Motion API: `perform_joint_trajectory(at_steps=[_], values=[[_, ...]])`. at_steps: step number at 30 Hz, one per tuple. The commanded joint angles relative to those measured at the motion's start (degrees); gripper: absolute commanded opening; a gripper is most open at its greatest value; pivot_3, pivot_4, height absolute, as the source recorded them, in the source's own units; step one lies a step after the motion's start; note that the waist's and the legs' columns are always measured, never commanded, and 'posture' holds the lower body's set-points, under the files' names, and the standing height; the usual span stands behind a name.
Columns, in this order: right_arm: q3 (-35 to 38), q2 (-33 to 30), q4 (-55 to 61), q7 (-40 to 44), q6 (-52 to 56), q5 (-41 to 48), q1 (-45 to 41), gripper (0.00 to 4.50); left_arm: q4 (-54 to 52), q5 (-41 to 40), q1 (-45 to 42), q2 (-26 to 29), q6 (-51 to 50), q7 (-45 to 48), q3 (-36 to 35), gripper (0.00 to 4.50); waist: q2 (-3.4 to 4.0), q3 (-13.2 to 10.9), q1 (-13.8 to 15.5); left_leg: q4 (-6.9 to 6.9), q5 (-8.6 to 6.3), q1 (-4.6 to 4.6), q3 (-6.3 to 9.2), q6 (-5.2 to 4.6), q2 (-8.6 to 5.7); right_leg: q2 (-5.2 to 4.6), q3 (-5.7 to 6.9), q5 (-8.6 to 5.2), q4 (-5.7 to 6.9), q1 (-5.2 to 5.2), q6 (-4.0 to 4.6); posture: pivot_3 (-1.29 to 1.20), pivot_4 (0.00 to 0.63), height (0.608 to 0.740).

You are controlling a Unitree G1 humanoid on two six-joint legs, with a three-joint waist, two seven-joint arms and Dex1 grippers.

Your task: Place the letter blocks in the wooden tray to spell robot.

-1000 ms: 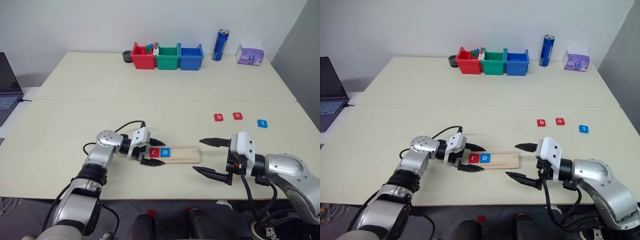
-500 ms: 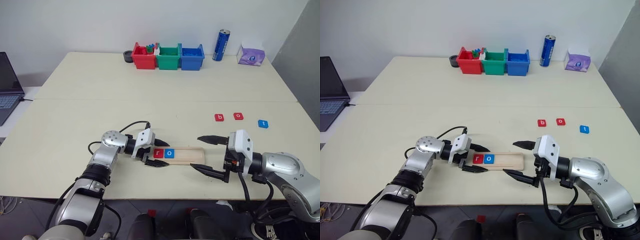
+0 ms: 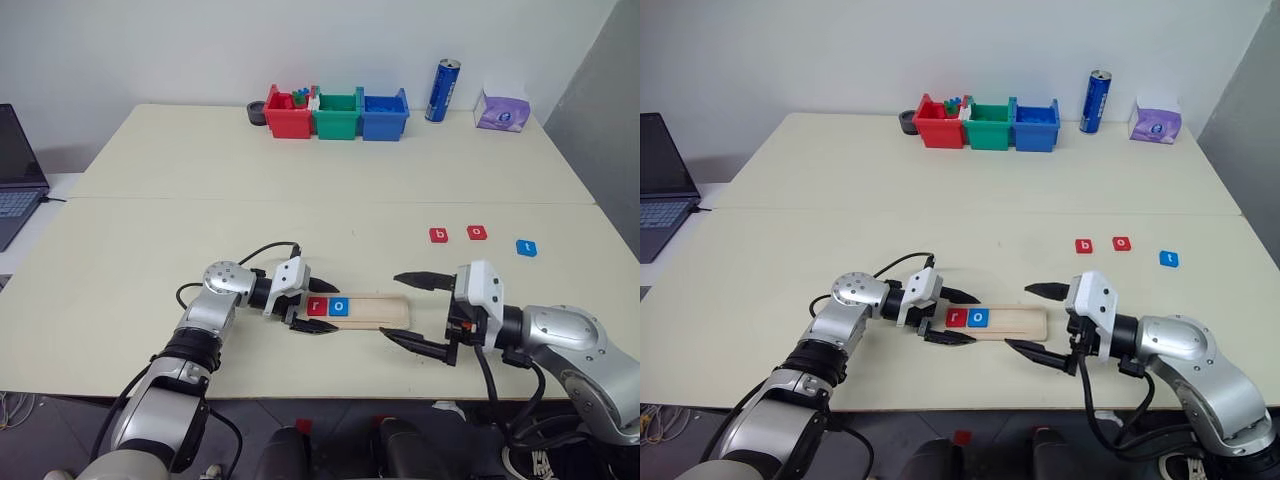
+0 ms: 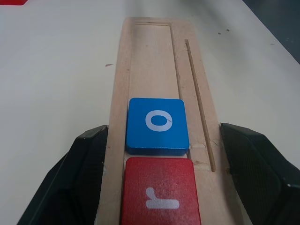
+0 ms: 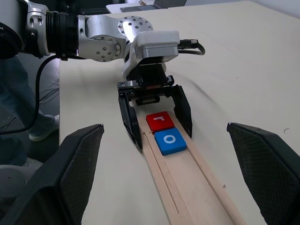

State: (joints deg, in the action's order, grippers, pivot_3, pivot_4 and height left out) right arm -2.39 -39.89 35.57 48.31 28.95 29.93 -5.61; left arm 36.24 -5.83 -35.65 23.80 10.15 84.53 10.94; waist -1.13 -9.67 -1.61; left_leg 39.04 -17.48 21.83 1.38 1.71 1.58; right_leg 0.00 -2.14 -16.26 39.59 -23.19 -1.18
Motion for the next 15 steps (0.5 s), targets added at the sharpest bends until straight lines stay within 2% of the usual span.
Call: perform_joint_trajectory(at_steps=[1, 15], values=[[0.3, 0.3, 0.8, 0.0, -1.4, -0.1, -0.2, 4.5, -2.1, -0.5, -0.1, 0.7, -0.4, 0.0, 0.3, 3.38, 0.0, 0.0, 0.0, 0.0, 0.0, 0.0, 0.0, 0.0, 0.0, 0.0, 0.0, 0.0, 0.0, 0.0, 0.0, 0.0, 0.15, 0.74], [0.0, 0.6, 0.3, 0.7, -1.6, -0.4, -0.7, 4.5, -3.5, -0.9, 0.8, 2.4, -1.2, 0.0, -0.1, 3.38, 0.0, 0.0, 0.0, 0.0, 0.0, 0.0, 0.02, 0.0, 0.02, 0.01, 0.0, 0.0, 0.0, 0.0, 0.0, 0.0, 0.15, 0.74]])
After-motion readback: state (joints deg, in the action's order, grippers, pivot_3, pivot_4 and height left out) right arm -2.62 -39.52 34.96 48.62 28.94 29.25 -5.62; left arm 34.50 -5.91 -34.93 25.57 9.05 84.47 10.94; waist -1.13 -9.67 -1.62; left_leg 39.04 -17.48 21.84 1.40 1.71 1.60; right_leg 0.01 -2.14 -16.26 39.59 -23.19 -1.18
